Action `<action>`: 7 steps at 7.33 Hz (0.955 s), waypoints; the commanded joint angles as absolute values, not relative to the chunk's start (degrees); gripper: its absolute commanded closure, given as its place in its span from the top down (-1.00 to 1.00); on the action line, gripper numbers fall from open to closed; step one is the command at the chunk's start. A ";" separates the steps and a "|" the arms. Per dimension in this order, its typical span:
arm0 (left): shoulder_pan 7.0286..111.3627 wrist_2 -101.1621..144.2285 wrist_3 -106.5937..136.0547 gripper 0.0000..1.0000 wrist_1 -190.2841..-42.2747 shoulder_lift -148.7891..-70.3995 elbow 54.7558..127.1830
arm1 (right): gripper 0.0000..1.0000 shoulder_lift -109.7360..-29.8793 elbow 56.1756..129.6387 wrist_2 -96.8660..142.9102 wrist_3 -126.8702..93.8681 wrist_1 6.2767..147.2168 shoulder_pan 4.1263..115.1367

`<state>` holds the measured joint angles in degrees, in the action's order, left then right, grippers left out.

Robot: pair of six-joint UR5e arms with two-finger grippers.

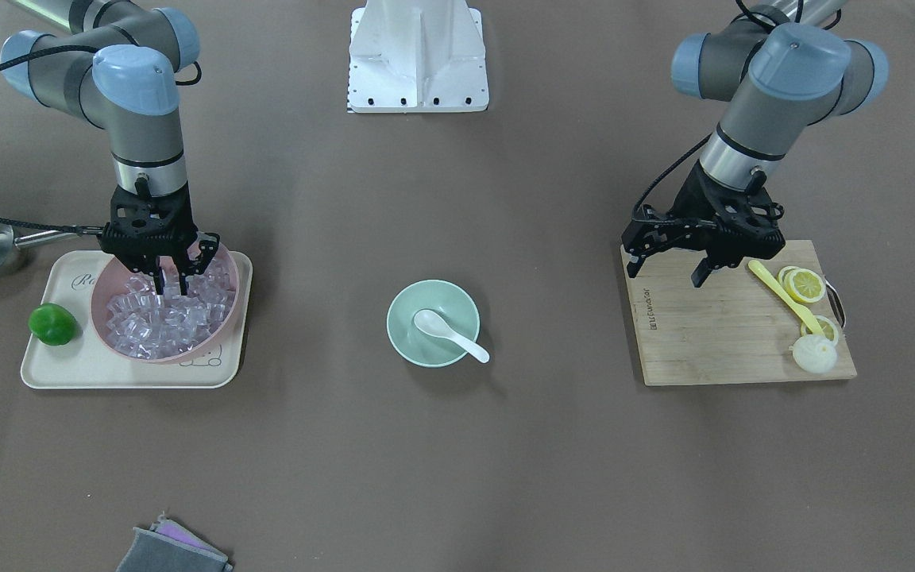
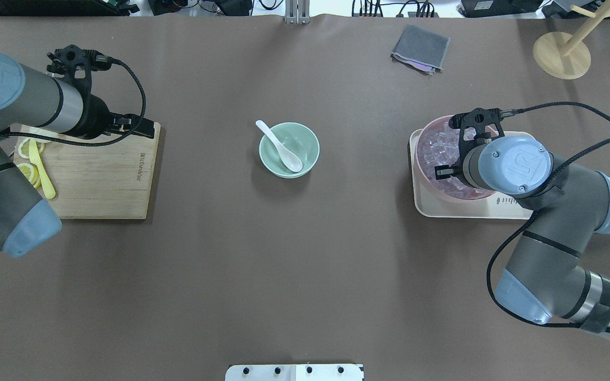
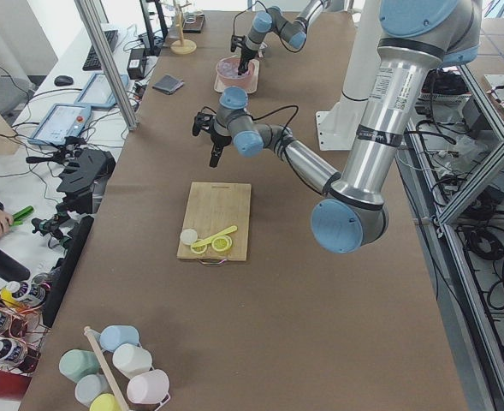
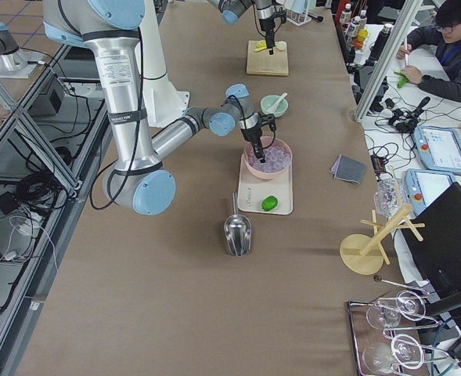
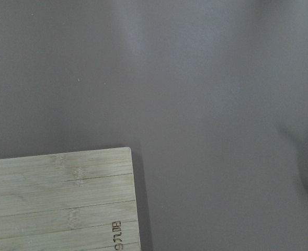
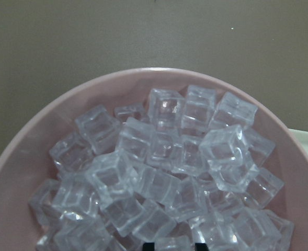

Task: Put spoon and ice into bowl

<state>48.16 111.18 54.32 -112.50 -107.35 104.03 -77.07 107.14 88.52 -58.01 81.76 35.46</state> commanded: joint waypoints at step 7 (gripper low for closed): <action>59.81 121.35 36.22 0.99 -102.51 -107.32 104.41 | -1.00 -74.12 111.18 89.56 -58.97 82.52 36.99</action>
<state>54.70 117.53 45.56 -106.58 -107.77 104.35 -76.15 110.43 89.16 -58.38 82.01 36.23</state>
